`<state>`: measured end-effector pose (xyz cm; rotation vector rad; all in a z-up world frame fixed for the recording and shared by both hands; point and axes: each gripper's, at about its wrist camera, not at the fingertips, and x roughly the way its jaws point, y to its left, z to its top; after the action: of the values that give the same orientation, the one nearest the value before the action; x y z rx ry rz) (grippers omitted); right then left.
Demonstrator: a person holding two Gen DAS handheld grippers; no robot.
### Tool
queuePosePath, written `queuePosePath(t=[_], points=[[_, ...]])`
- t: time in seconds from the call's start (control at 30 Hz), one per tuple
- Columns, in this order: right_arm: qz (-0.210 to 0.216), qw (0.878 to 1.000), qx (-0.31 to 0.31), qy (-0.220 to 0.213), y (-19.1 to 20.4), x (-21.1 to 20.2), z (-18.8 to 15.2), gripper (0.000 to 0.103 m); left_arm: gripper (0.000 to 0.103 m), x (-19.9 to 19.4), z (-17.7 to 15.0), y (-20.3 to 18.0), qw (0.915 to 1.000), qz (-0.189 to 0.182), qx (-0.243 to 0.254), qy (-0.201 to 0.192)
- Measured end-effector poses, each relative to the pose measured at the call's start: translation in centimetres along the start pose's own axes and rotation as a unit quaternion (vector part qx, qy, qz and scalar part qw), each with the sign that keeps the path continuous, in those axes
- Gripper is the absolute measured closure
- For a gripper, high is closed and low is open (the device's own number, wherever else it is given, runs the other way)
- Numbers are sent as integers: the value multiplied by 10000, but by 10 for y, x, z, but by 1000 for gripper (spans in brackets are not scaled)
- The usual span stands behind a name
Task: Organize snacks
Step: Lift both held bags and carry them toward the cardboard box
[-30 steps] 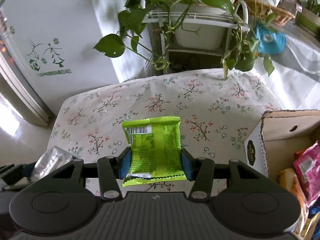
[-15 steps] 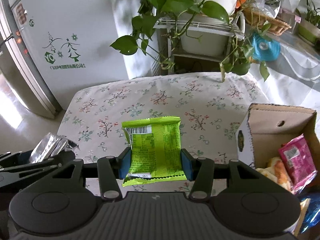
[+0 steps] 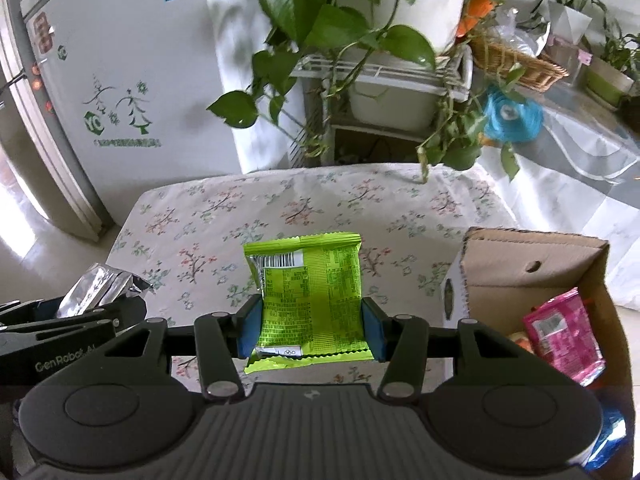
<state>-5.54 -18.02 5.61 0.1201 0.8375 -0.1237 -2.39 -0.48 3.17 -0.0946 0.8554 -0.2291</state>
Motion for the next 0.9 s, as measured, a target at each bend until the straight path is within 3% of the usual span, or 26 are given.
queuePosePath(t=[0.47,0.9], points=[[-360,9985,347,-240,-45,-23,-2,45,44,-13,-5,-54,9971,-530,511,-214],[-631,9962,525,-291,-81,-36,-11,45,44,-19,-20,-108,9878,-958,1161,-404]])
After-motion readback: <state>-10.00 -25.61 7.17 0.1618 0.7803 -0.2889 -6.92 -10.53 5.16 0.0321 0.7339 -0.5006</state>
